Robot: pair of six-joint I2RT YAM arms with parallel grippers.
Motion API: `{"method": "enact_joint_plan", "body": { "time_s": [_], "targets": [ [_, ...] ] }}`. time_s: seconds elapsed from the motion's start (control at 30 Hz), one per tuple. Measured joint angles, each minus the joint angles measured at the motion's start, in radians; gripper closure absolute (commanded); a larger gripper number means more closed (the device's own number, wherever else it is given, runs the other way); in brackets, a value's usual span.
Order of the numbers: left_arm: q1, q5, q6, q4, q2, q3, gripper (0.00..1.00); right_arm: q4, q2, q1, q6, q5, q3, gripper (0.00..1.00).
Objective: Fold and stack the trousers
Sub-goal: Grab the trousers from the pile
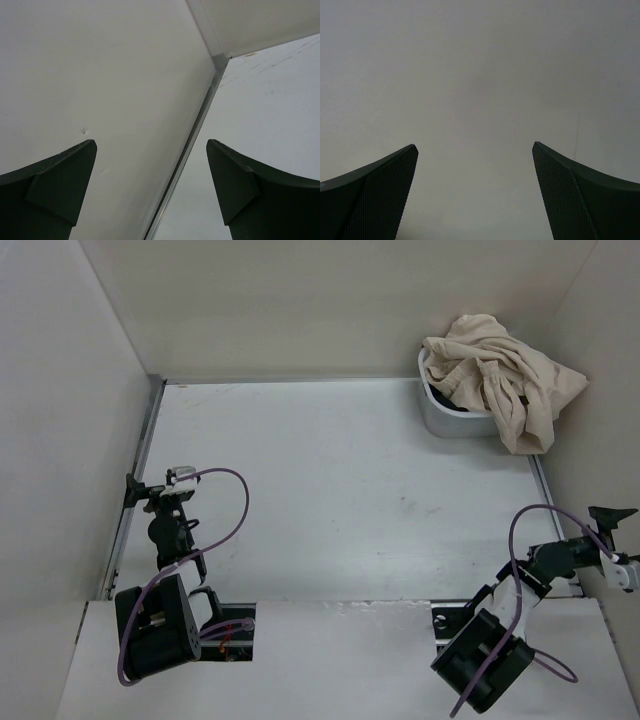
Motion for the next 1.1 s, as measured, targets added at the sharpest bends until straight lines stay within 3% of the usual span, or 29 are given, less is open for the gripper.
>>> {"method": "enact_joint_plan", "body": {
  "time_s": [0.2, 0.37, 0.57, 0.67, 0.77, 0.87, 0.93, 1.1],
  "targets": [
    [0.000, 0.000, 0.000, 0.000, 0.000, 0.000, 0.07, 0.064, 0.003, 0.000, -0.001, 0.000, 0.000, 0.00],
    [0.000, 0.000, 0.000, 0.000, 0.000, 0.000, 0.00, 0.091, 0.017, 0.001, -0.010, 0.000, 0.000, 0.00],
    [0.000, 0.000, 0.000, 0.000, 0.000, 0.000, 0.00, 0.108, 0.004, 0.024, -0.050, -0.005, 0.000, 0.00],
    [0.000, 0.000, 0.002, 0.000, 0.000, 0.000, 0.00, 0.113, -0.046, 0.089, -0.135, -0.084, 0.003, 0.00],
    [-0.053, -0.045, 0.043, -0.033, -0.026, 0.022, 0.00, 0.098, -0.019, 0.222, -0.254, -0.288, 0.134, 0.00],
    [-0.117, -0.080, 0.071, -0.140, -0.048, 0.161, 0.00, -0.017, 0.078, 0.377, -0.344, -0.495, 0.384, 0.00],
    [-0.161, -0.109, 0.074, -0.311, -0.040, 0.352, 0.00, -0.180, 0.149, 0.497, -0.397, -0.608, 0.576, 0.00],
    [-0.276, -0.054, -0.040, -0.986, 0.061, 0.917, 0.00, -0.434, 0.302, 0.712, -0.481, -0.779, 0.810, 0.00]
  ]
}}
